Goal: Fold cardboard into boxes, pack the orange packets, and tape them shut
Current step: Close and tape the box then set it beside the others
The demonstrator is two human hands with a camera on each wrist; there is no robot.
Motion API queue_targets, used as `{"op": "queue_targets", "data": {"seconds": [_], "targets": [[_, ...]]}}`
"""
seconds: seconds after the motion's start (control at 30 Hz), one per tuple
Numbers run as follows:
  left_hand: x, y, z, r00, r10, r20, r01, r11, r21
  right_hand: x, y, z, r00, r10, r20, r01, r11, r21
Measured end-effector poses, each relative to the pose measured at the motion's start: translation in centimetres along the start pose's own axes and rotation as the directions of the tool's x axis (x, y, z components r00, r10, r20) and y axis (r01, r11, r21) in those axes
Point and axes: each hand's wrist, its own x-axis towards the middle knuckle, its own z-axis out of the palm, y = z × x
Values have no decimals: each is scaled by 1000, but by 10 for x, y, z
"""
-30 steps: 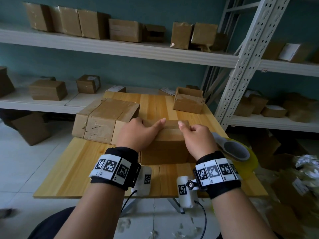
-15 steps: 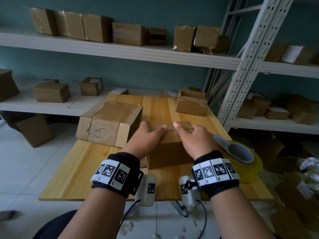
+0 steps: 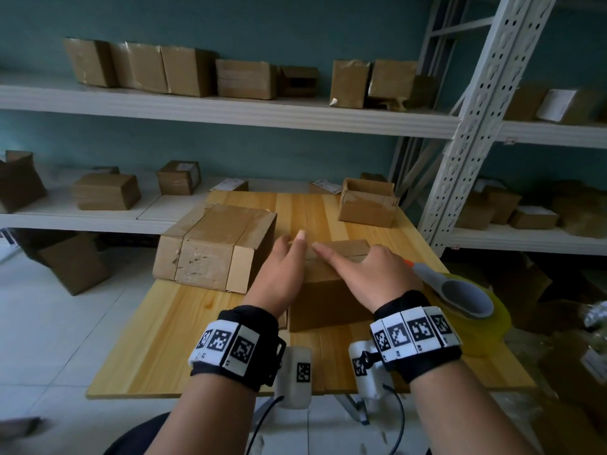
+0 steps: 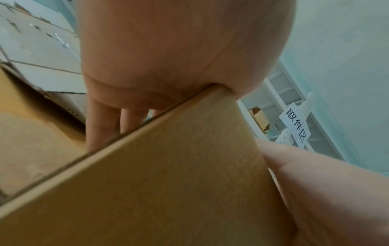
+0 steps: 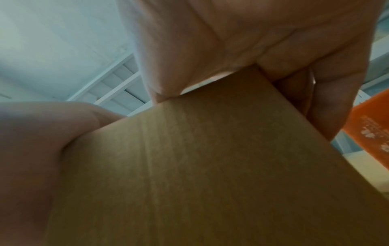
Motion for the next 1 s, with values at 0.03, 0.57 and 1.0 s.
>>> {"op": "queue_targets", "data": {"seconds": [0.03,0.57,1.0], "targets": [[-1,0,1,1000,5,-9,-5,1000,-6,1,1,0,1000,3,2,-3,1000,-1],[10,-10,14,985,19,-172,-6,997,76,14,24,11,1000,20,-5,-18,948,319],[6,-17,-1,803,297,-517,-254,955,154,-3,20,13,967,-223,121,131,847,515]]}}
